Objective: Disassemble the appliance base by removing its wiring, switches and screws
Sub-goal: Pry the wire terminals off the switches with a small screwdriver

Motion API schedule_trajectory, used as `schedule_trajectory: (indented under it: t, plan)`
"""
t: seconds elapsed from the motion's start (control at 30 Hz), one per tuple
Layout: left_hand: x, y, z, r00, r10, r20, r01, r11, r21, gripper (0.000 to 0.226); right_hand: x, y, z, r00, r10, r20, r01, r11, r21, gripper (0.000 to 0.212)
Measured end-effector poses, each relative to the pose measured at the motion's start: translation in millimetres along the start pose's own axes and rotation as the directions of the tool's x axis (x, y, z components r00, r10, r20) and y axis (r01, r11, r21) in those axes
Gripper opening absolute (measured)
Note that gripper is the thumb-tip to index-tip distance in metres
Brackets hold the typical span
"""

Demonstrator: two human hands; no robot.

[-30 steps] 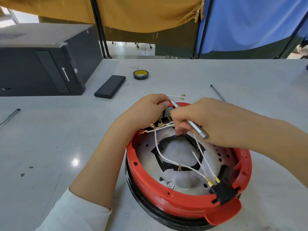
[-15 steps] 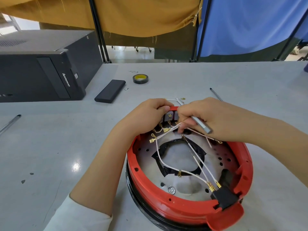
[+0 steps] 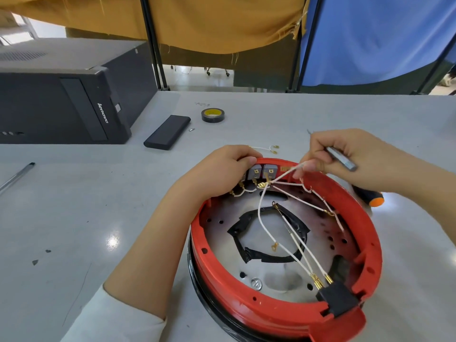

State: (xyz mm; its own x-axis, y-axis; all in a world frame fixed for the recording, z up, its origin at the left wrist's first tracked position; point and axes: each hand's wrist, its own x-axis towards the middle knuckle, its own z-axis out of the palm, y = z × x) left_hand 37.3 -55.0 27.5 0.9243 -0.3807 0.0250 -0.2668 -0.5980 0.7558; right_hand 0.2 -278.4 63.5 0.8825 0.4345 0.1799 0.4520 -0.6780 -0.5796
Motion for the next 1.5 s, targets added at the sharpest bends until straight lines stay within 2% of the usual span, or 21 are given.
schedule_trajectory:
  t: [0.07, 0.23, 0.33, 0.5, 0.67, 0.93, 1.0, 1.13, 1.3, 1.37, 1.5]
  plan:
    - [-0.9, 0.2, 0.4, 1.000, 0.000, 0.001, 0.000, 1.000, -0.020, 0.027, 3.2, 1.8, -6.9, 0.997, 0.022, 0.079, -0.018, 0.999, -0.048, 0.035]
    - [-5.8, 4.4, -0.6, 0.996, 0.049, 0.080, -0.040, 0.993, -0.113, 0.050, 9.6, -3.1, -13.9, 0.996, 0.028, 0.084, -0.020, 0.995, -0.095, 0.034]
    - [-8.3, 6.6, -1.0, 0.988, 0.105, 0.110, -0.092, 0.988, -0.124, 0.055, 10.5, -6.6, -13.1, 0.994, 0.042, 0.101, -0.030, 0.992, -0.121, 0.032]
    - [-9.2, 3.7, -3.4, 0.980, 0.114, 0.165, -0.101, 0.991, -0.086, 0.033, 5.2, -9.2, -14.3, 0.991, 0.047, 0.128, -0.037, 0.996, -0.082, 0.031]
    - [-10.1, 3.8, -3.3, 0.981, 0.091, 0.173, -0.071, 0.990, -0.122, 0.032, -5.7, -8.6, -12.4, 0.967, 0.050, 0.251, -0.022, 0.993, -0.113, 0.035]
    - [-8.1, 4.0, -2.9, 0.982, 0.078, 0.171, -0.058, 0.992, -0.115, 0.032, -11.7, -2.7, -14.4, 0.940, 0.082, 0.330, -0.047, 0.992, -0.114, 0.036]
    - [-7.7, 4.0, -3.2, 0.982, 0.079, 0.170, -0.062, 0.993, -0.101, 0.034, -12.2, -1.2, -14.0, 0.936, 0.085, 0.342, -0.069, 0.996, -0.059, 0.036]
    - [-6.6, 3.8, -3.1, 0.983, 0.087, 0.164, -0.073, 0.993, -0.089, 0.034, -13.9, 0.2, -25.2, 0.968, 0.047, 0.247, -0.083, 0.987, 0.137, 0.036]
    - [-4.9, 4.3, -1.9, 0.987, 0.096, 0.132, -0.085, 0.993, -0.085, 0.031, 7.2, 18.3, -19.2, 0.994, 0.106, -0.033, -0.082, 0.899, 0.429, 0.033]
    - [-4.3, 3.8, -0.5, 0.991, 0.090, 0.102, -0.077, 0.989, -0.125, 0.032, 26.7, 26.9, -5.6, 0.985, 0.140, -0.106, -0.087, 0.913, 0.399, 0.035]
    - [-5.2, 3.9, 0.5, 0.997, 0.070, 0.033, -0.064, 0.987, -0.144, 0.016, 71.2, 49.0, 19.9, 0.966, 0.205, -0.158, -0.173, 0.965, 0.195, 0.034]
